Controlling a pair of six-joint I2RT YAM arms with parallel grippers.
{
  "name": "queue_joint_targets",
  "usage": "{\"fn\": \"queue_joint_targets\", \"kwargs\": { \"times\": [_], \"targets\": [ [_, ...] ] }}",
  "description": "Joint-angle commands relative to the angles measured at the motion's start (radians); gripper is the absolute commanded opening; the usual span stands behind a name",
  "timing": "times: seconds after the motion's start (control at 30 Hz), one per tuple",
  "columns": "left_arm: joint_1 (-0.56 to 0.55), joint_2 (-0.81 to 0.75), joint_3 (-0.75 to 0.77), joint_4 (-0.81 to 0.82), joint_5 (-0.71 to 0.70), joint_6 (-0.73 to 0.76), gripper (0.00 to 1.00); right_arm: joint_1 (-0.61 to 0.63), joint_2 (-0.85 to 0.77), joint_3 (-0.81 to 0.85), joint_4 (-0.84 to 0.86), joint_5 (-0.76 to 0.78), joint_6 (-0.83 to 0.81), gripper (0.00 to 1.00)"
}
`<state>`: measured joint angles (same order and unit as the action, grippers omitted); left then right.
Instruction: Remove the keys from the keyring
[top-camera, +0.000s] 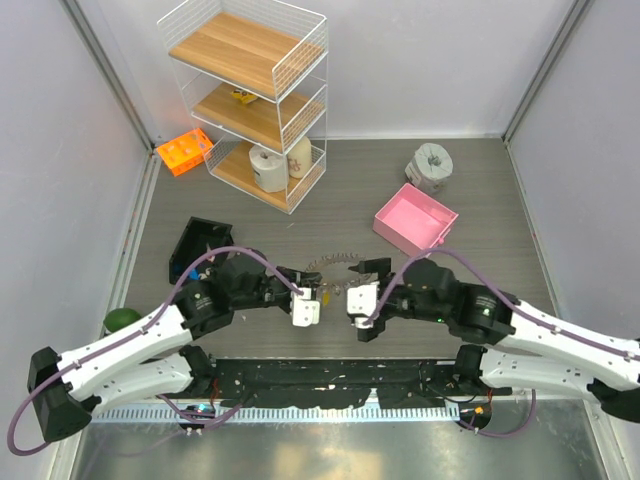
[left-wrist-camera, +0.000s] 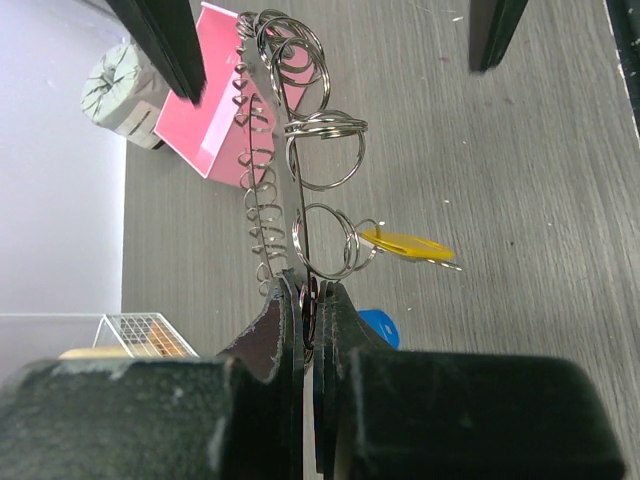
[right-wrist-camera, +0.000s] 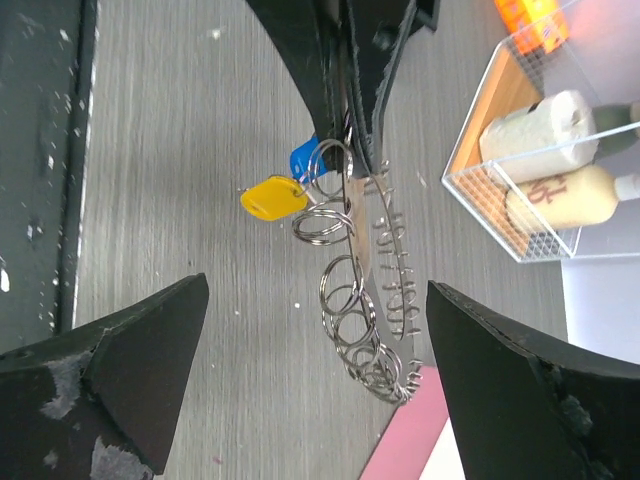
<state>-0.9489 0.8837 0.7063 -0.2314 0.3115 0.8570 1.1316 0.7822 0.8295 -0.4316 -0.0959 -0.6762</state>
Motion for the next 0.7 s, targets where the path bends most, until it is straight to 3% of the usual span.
{"fn": "queue_joint_targets", "kwargs": {
  "times": [0.0, 0.03, 0.17, 0.2, 0.3, 0.33, 0.4, 0.5, 0.57, 0.63, 0.67],
  "targets": [
    [-0.004, -0.032, 0.050, 0.020, 0.051, 0.024, 0.00, 0.045, 0.081, 0.057, -0.002, 0.175, -0.075, 0.93],
    [-0.004, -0.038, 0.048, 0.018, 0.052, 0.024, 0.00, 0.054, 0.100, 0.060, -0.004, 0.182, -0.079, 0.92],
    [-0.004, -0.051, 0.045, 0.017, 0.051, 0.024, 0.00, 0.062, 0.121, 0.074, 0.023, 0.196, -0.079, 0.68],
    [-0.004, -0.054, 0.044, 0.018, 0.054, 0.020, 0.00, 0.063, 0.115, 0.069, 0.034, 0.203, -0.076, 0.53],
    [-0.005, -0.063, 0.038, 0.024, 0.078, 0.011, 0.00, 0.069, 0.101, 0.057, 0.071, 0.219, -0.072, 0.24],
    [-0.005, -0.065, 0.035, 0.033, 0.084, 0.001, 0.00, 0.071, 0.094, 0.050, 0.079, 0.225, -0.065, 0.09],
    [-0.005, -0.074, 0.024, 0.064, 0.100, -0.036, 0.05, 0.076, 0.078, 0.043, 0.090, 0.217, -0.051, 0.05],
    [-0.004, -0.101, 0.004, 0.138, 0.089, -0.131, 0.26, 0.076, 0.037, 0.010, 0.117, 0.196, -0.022, 0.05],
    [-0.004, -0.129, -0.010, 0.214, 0.052, -0.284, 0.49, 0.076, 0.003, -0.018, 0.149, 0.215, 0.012, 0.05],
    [-0.004, -0.178, -0.010, 0.263, 0.006, -0.465, 0.64, 0.076, -0.029, -0.032, 0.165, 0.245, 0.047, 0.05],
    [-0.004, -0.204, -0.008, 0.262, -0.021, -0.536, 0.65, 0.076, -0.034, -0.035, 0.168, 0.254, 0.052, 0.05]
  ]
}}
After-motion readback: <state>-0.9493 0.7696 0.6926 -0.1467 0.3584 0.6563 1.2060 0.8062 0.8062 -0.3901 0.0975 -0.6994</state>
